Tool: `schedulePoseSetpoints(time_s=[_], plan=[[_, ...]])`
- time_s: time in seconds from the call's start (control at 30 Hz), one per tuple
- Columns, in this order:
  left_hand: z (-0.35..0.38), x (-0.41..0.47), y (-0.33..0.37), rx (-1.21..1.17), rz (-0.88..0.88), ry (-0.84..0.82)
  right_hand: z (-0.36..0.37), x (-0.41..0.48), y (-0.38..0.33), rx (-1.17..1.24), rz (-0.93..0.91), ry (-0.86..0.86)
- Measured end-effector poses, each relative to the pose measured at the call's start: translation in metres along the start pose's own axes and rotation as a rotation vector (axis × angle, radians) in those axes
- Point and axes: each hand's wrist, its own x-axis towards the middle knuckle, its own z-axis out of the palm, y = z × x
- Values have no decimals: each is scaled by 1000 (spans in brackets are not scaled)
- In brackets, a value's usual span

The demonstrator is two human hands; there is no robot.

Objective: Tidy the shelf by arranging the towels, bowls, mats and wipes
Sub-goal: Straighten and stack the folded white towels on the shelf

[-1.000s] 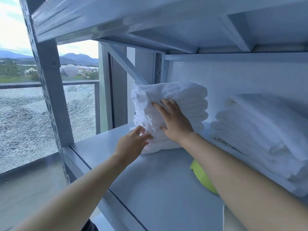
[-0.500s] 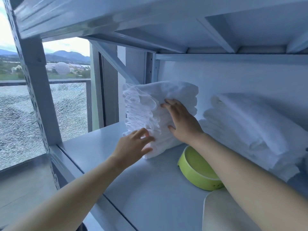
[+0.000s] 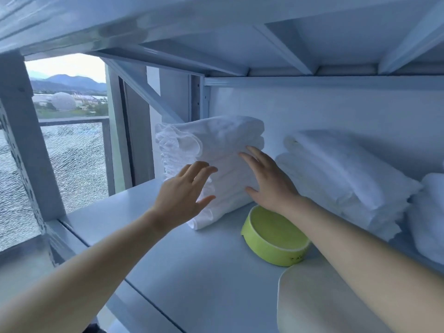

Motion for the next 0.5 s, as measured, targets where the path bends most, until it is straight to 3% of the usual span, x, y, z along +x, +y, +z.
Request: schedulePoseSetpoints(time_s=[0.5], plan=[[42,105,143,-286,87,-158,-107,-102,98,-206,229,24]])
